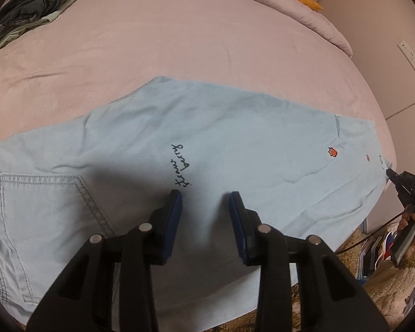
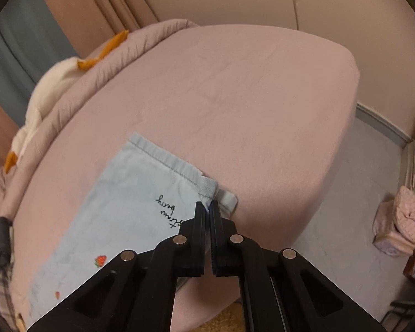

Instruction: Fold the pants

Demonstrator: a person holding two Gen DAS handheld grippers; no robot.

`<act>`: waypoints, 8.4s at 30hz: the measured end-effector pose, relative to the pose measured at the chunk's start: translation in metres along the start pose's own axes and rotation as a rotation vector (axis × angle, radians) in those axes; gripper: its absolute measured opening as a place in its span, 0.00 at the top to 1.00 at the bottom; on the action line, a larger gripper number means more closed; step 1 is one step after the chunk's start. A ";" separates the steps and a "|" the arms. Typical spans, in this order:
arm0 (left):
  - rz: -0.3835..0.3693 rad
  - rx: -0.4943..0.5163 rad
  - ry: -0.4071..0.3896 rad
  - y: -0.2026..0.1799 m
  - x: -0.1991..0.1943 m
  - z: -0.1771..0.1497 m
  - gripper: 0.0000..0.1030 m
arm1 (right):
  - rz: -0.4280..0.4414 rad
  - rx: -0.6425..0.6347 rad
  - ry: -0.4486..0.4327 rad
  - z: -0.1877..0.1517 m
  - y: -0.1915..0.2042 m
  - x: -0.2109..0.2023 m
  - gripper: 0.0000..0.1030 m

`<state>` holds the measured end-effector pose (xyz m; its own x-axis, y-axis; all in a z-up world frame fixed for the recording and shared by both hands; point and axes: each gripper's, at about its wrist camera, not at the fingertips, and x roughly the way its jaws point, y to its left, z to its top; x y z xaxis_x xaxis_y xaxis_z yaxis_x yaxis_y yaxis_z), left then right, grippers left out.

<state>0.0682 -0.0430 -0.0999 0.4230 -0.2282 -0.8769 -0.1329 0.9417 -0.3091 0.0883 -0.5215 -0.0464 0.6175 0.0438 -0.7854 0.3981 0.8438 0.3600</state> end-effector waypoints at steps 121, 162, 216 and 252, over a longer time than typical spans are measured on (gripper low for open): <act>0.241 -0.489 -0.301 0.132 -0.133 -0.061 0.07 | 0.318 -0.645 0.124 -0.124 0.212 -0.057 0.27; 0.023 -0.511 -0.354 0.096 -0.166 -0.057 0.68 | 0.401 -0.642 0.267 -0.148 0.212 -0.050 0.27; -0.159 -0.091 -0.085 -0.034 -0.083 -0.004 0.06 | 0.326 -0.439 0.180 -0.111 0.131 -0.070 0.27; 0.006 -0.073 -0.023 0.005 -0.036 -0.036 0.37 | 0.317 -0.513 0.253 -0.113 0.159 -0.008 0.62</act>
<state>0.0202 -0.0394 -0.0832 0.4422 -0.2160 -0.8705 -0.1999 0.9224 -0.3304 0.0700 -0.3266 -0.0402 0.4482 0.4043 -0.7973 -0.1901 0.9146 0.3569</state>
